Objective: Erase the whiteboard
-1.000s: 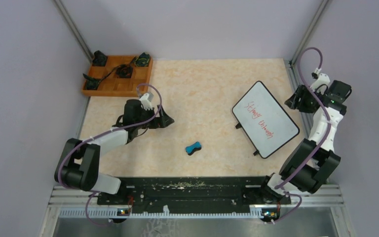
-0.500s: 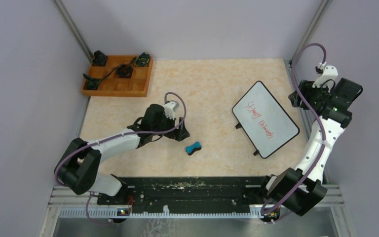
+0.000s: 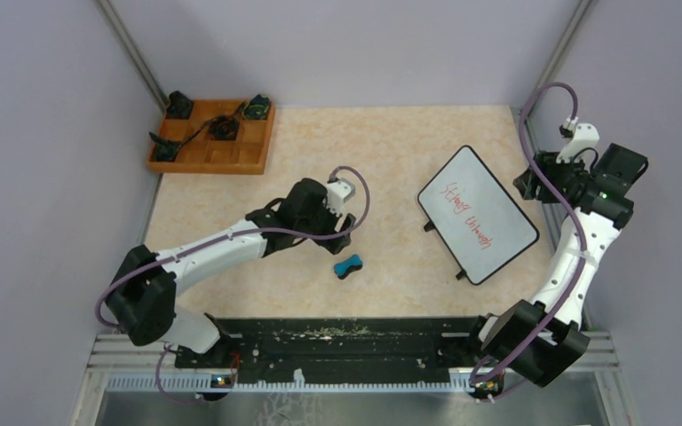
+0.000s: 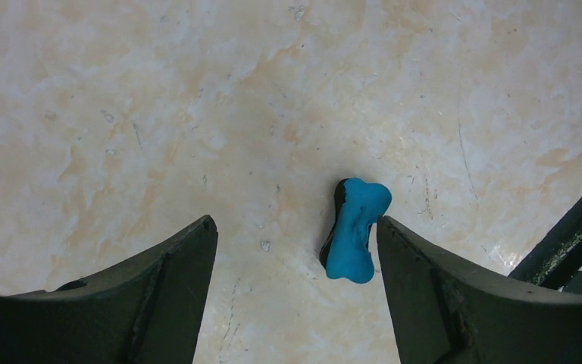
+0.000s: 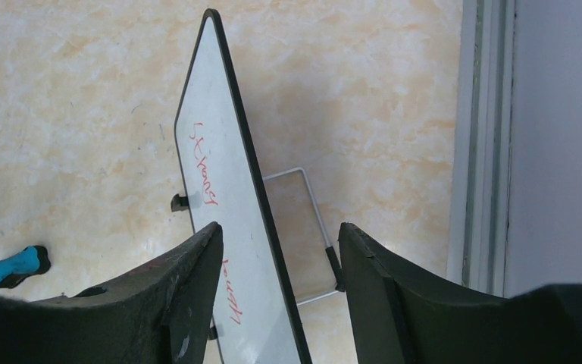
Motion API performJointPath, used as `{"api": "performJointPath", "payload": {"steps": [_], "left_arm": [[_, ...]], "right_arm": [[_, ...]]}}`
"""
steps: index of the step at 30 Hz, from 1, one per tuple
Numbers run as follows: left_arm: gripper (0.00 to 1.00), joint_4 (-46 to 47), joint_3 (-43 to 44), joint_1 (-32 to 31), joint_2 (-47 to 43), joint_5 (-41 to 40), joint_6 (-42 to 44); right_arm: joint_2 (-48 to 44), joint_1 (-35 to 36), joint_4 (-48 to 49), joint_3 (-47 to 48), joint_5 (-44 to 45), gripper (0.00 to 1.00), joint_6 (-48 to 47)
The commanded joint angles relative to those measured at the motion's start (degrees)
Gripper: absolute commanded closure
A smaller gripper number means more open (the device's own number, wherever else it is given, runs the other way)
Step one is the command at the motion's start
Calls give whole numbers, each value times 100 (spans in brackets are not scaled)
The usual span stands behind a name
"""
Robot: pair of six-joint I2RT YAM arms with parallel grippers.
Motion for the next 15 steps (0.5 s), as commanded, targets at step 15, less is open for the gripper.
{"api": "performJointPath", "payload": {"steps": [15], "left_arm": [[25, -1570, 809, -745, 742, -50, 1074]], "right_arm": [[117, 29, 134, -233, -422, 42, -394]]}}
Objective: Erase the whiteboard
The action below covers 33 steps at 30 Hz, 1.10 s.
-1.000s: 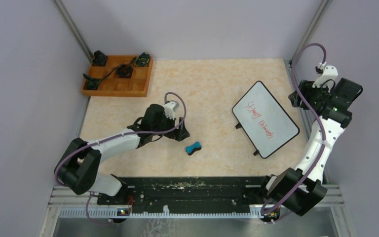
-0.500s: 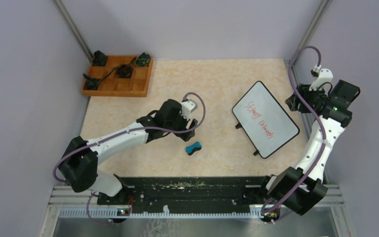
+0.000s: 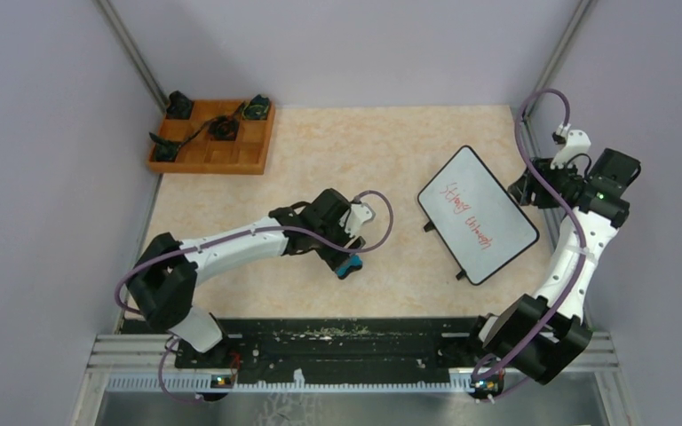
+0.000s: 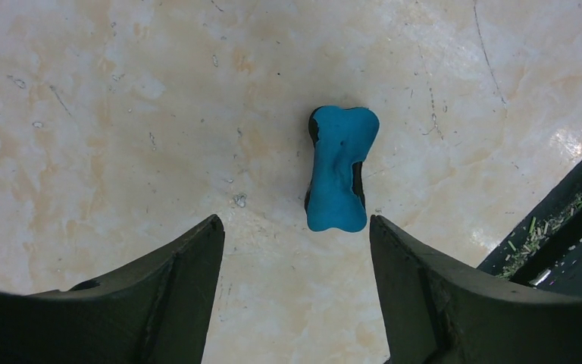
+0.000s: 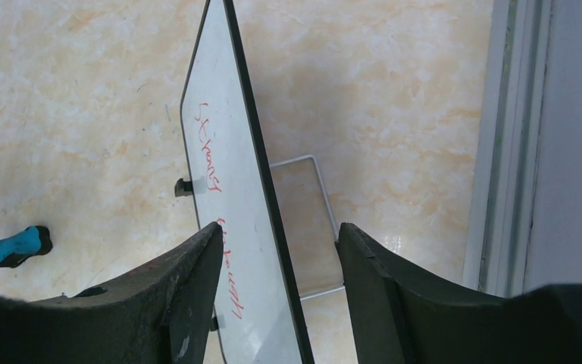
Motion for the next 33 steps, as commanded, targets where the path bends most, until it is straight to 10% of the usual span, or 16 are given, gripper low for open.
{"api": "performJointPath", "payload": {"steps": [1, 33], "left_arm": [[25, 44, -141, -57, -175, 219, 203], [39, 638, 93, -245, 998, 629, 314]], "right_arm": [[41, 25, 171, -12, -237, 42, -119], [32, -30, 119, -81, -150, 42, -237]]}}
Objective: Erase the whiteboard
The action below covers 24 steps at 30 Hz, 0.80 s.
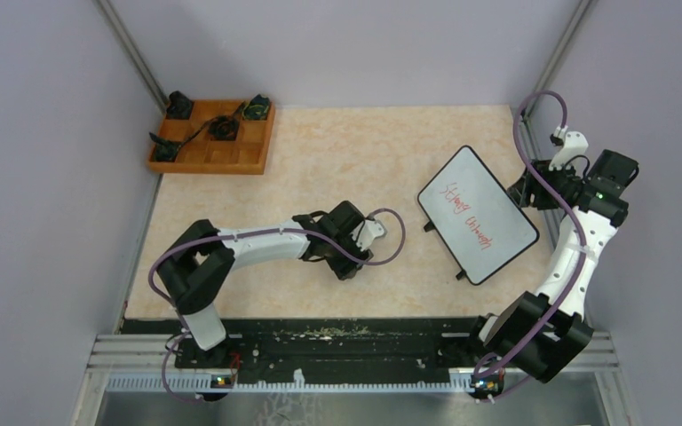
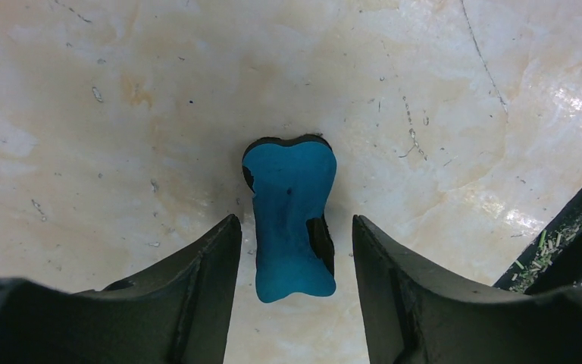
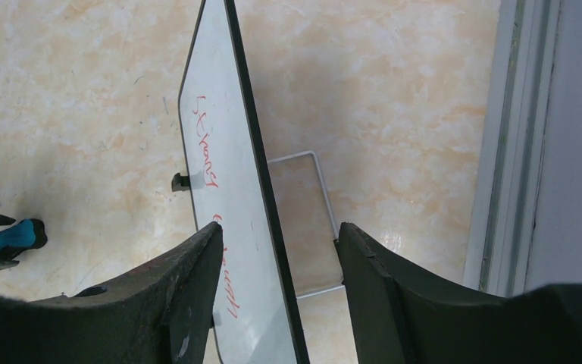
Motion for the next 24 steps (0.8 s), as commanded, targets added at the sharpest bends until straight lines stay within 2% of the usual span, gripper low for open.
{"api": "performJointPath", "payload": {"steps": [1, 10, 24], "left_arm": [[39, 138, 163, -30, 89, 108, 110], [43, 218, 204, -37, 85, 45, 108], [54, 287, 221, -31, 62, -107, 85]], "right_arm": [[-40, -8, 127, 19, -96, 42, -84], [22, -14, 162, -42, -144, 42, -84], [5, -12, 173, -102, -127, 42, -104]]}}
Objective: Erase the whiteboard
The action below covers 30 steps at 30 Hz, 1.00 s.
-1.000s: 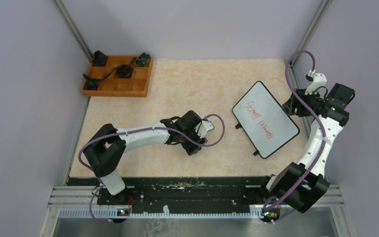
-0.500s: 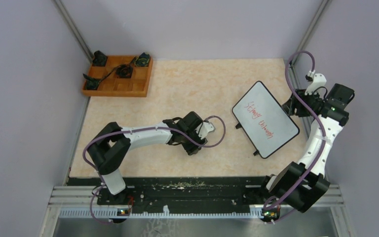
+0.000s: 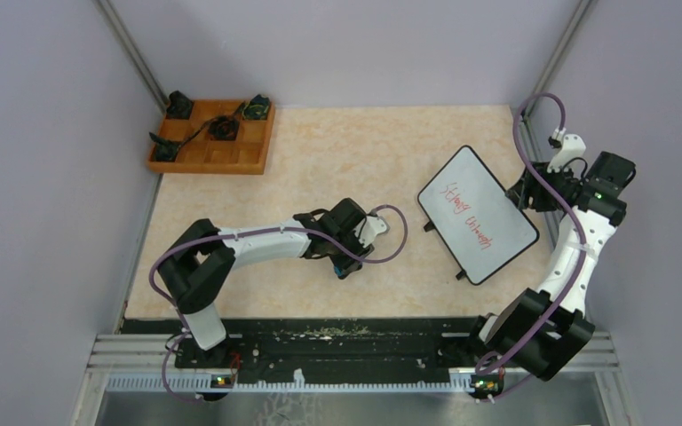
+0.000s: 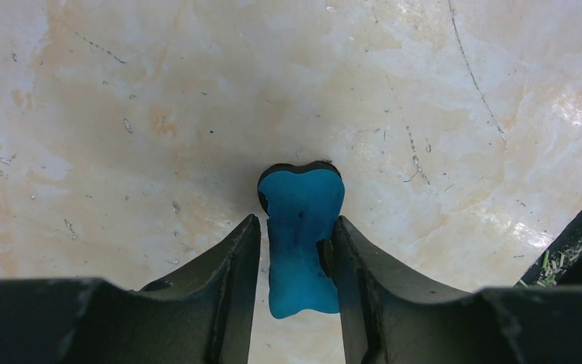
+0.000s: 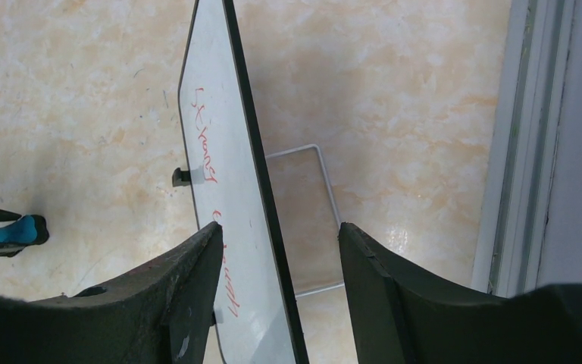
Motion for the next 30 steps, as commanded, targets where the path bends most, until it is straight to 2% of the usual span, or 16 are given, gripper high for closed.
{"api": "performJointPath", "payload": {"steps": [1, 22, 24, 30], "left_arm": [[54, 77, 116, -30, 8, -60, 19], [57, -48, 71, -31, 126, -74, -47], [61, -49, 71, -35, 140, -62, -63], [86, 41, 71, -33, 89, -86, -138]], "right_arm": [[-59, -14, 154, 6, -124, 42, -93], [-54, -17, 171, -8, -160, 42, -58], [-63, -17, 171, -10, -151, 42, -58], [-80, -18, 165, -42, -125, 42, -65]]}}
